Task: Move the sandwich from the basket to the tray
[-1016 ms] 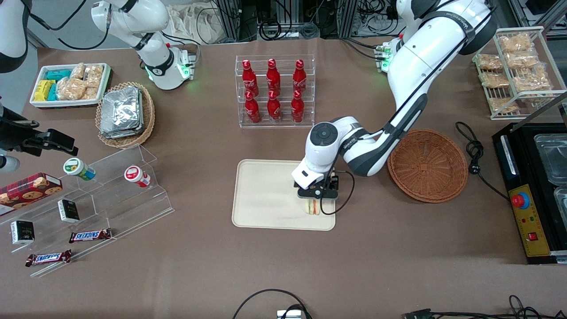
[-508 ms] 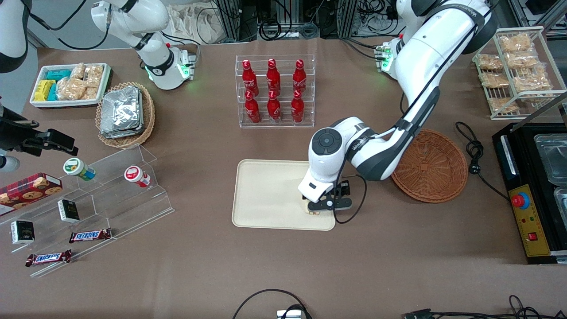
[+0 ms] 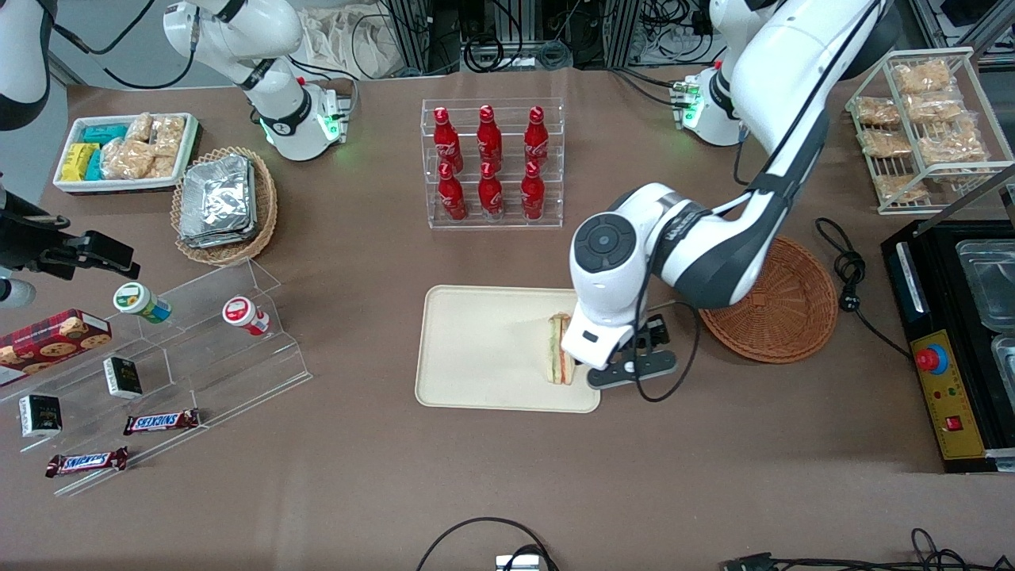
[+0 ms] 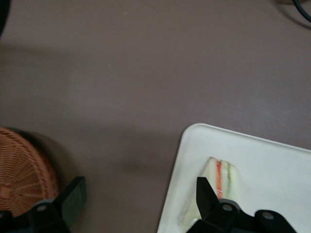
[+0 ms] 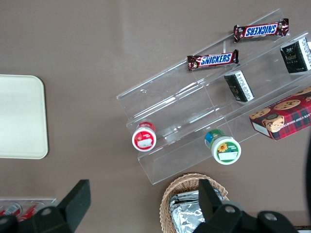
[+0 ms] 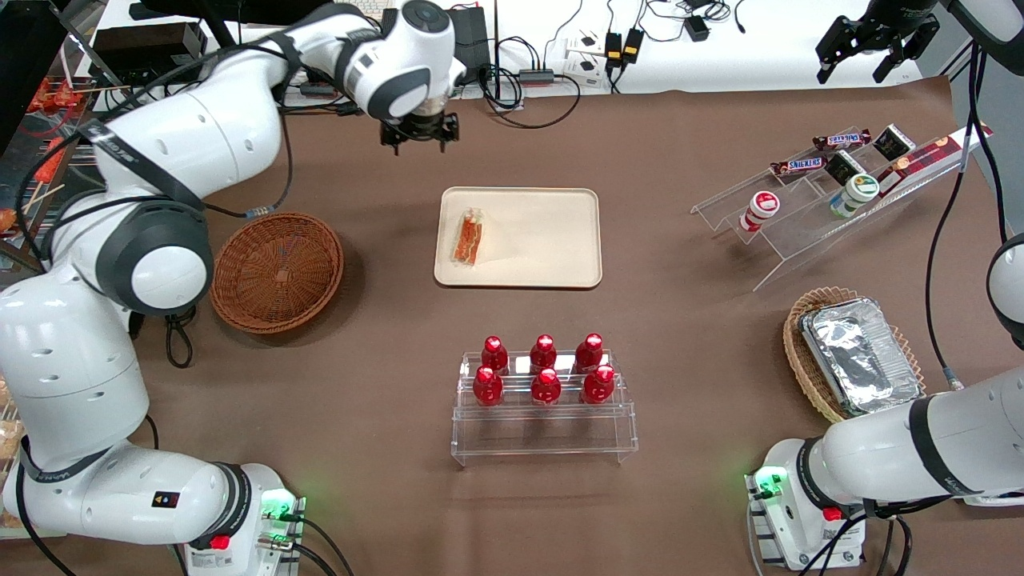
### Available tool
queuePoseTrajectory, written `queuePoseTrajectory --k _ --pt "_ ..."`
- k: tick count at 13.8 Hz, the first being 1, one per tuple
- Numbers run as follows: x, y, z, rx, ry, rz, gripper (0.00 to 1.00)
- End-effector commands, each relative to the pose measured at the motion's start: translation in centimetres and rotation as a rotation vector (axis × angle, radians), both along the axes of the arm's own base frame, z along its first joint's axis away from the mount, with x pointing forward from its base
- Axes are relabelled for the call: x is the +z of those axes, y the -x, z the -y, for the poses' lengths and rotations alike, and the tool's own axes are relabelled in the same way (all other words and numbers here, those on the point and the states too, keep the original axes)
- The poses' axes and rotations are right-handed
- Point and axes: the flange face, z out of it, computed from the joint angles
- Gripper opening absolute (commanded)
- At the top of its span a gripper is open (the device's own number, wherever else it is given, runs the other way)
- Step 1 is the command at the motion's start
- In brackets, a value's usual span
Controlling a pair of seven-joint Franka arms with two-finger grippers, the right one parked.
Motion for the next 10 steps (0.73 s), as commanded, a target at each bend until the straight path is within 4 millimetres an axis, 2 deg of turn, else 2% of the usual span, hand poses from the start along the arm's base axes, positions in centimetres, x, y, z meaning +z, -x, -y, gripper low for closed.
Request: queuePoseTrajectory --k 1,2,5,8,10 --pt "4.5 -0.9 -4.6 0.038 0.019 -0.011 1.0" --pt "5.8 -1.2 -6.3 0.029 0.031 -0.027 1.0" --pt "7.9 -1.2 -9.7 0.03 0.005 -0.069 1.0" --pt "10.0 -1.4 -11.9 0.068 0.043 -0.064 1.0" --pt "10.4 -1.2 -12.3 0.042 0.031 -0.081 1.0"
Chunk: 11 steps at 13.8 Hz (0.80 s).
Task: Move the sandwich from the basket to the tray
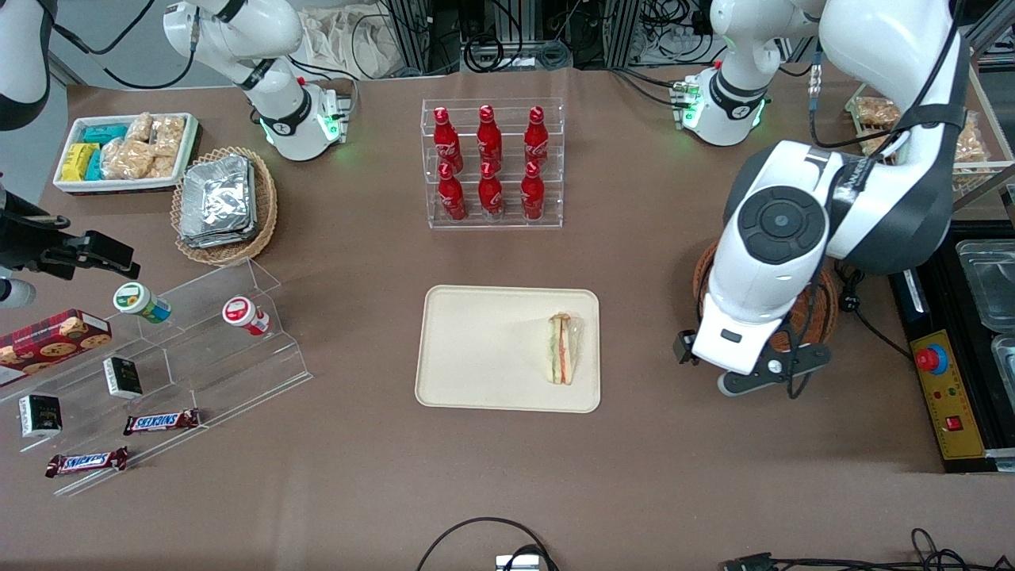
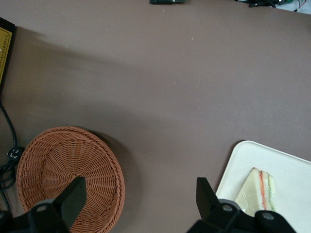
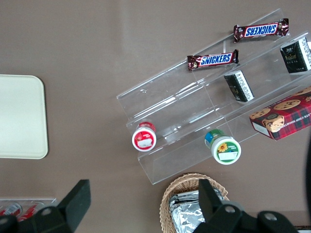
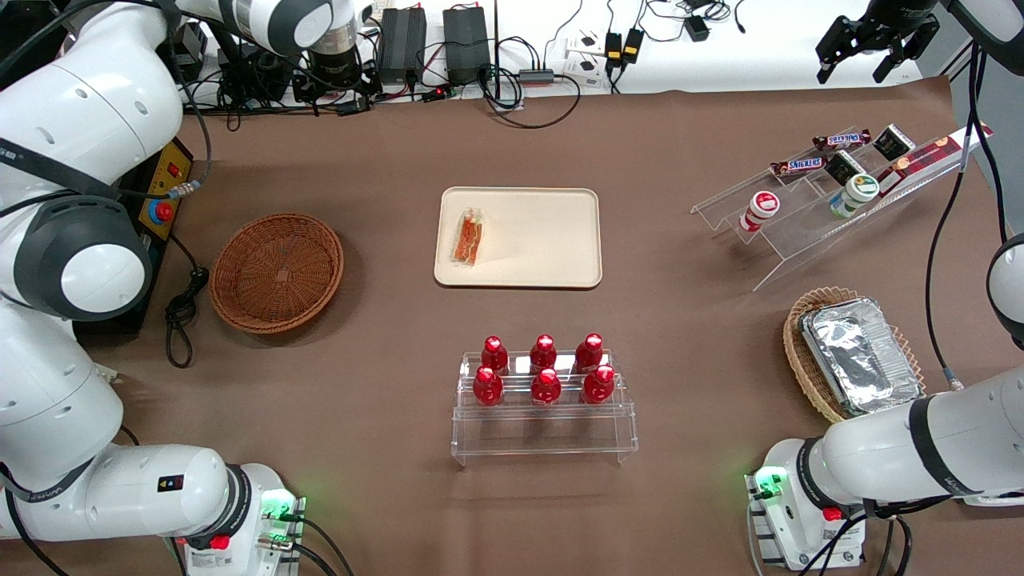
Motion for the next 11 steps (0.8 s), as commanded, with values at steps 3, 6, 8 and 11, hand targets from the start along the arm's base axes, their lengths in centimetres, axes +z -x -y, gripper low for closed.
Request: queuePoseTrajectory --k 3,6,8,11 --pt "2.5 0.3 -3.8 -0.043 0.027 -0.069 1.0" --pt "4.4 0.7 -6.3 -0.114 0.028 -0.074 1.0" --pt "5.0 1.6 -8.8 -0.139 0.012 -0.088 1.0" --pt "6.1 3.2 -11.9 -0.17 0.01 -0.107 1.0"
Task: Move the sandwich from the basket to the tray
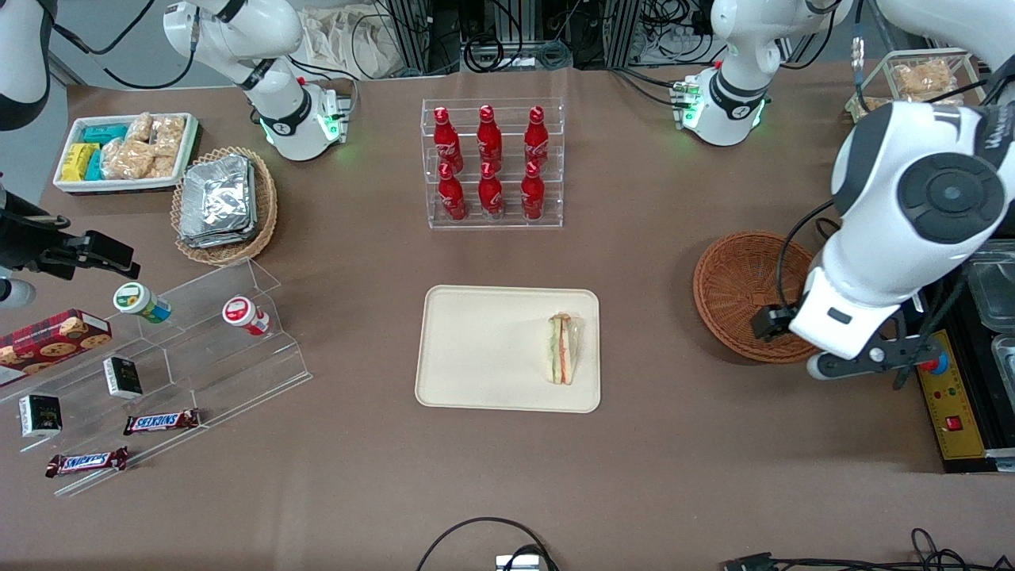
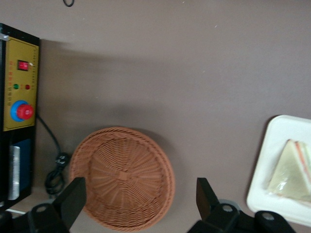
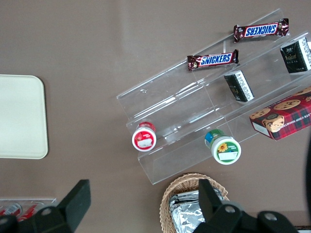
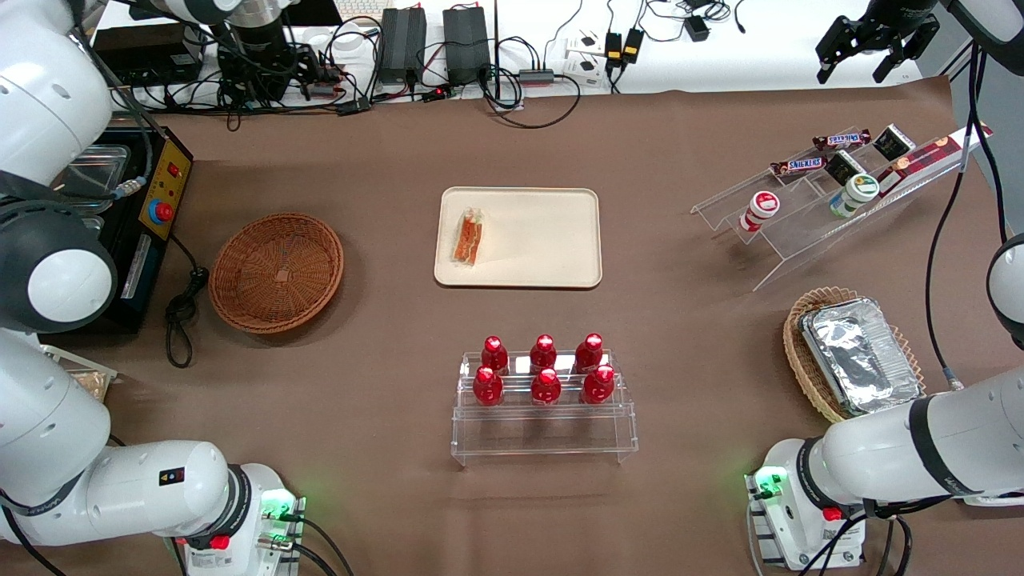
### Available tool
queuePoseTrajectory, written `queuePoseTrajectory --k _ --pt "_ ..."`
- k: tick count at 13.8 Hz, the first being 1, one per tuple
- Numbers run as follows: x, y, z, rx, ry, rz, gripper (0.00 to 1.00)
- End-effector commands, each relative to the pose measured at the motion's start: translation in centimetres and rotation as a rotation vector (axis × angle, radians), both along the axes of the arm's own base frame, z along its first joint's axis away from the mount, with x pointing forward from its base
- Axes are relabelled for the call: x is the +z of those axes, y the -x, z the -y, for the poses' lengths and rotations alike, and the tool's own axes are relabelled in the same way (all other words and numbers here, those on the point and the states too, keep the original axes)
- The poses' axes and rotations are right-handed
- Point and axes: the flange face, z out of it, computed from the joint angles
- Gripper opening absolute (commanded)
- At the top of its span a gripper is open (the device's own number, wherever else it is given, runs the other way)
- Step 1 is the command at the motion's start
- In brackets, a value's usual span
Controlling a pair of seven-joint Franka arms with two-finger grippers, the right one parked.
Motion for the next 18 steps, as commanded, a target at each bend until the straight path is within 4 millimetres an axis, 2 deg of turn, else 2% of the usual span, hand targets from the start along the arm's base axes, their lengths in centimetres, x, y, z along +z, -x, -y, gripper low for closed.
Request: queuePoseTrajectory --k 1,3,6,12,15,18 --pt "1.6 2.8 -2.8 -0.036 0.007 -0.024 1.0" --pt "2.7 4.1 -5.6 -0.079 0.01 -0.033 1.0" --pt "5.8 6.6 -8.2 -0.125 0.086 -0.022 1.0" --pt "9.9 10.4 -8.1 -0.096 0.151 -0.028 1.0" --pt "10.8 11.2 -8.5 -0.097 0.15 -0.031 1.0" --pt "10.4 11.1 -8.5 -0.09 0.15 -0.041 1.0"
